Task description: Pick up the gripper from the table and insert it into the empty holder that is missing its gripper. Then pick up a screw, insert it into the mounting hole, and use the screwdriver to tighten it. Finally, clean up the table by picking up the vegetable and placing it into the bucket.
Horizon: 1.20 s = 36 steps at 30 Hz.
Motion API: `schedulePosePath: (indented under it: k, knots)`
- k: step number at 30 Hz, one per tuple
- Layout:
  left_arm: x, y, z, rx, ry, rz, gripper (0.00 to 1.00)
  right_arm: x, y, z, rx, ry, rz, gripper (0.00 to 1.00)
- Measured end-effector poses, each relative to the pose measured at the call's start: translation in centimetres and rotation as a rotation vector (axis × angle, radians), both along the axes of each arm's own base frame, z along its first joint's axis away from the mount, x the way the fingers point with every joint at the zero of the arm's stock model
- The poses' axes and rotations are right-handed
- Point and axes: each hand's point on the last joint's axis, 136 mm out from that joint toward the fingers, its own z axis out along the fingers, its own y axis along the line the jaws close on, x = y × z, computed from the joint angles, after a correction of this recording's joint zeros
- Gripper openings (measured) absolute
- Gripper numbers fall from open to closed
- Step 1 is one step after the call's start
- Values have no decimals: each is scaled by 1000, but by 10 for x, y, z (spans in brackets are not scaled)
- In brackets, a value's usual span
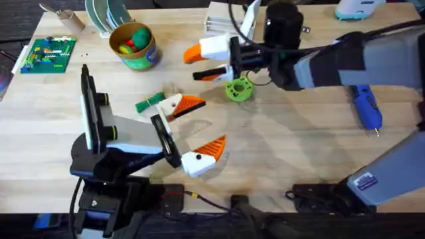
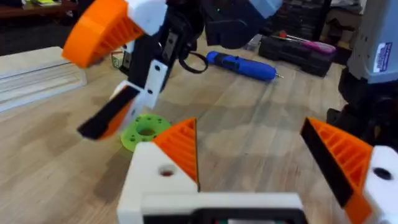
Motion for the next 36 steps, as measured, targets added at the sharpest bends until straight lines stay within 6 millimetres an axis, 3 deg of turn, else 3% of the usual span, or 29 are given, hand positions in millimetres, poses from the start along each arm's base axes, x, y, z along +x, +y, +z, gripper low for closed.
schedulePosePath:
  k: [9,14,17,22,27,31,36]
  knots:
    - [0,0,0,0,0,-2,993,52,-54,7,-11,-166,-179,931]
    - [0,0,0,0,0,-2,993,63,-75,30,-58,-301,-271,932]
    - [0,0,0,0,0,-2,992,63,-86,22,-178,-307,-335,933]
    - [0,0,0,0,0,-2,993,55,-111,1,-454,-368,-420,933]
    - [0,0,0,0,0,-2,993,29,-128,-9,-737,-490,-422,933]
    - [0,0,0,0,0,-2,993,2,-125,-33,-918,-535,-324,934]
    - [0,0,0,0,0,-2,993,-14,-107,-59,-1006,-574,-220,935]
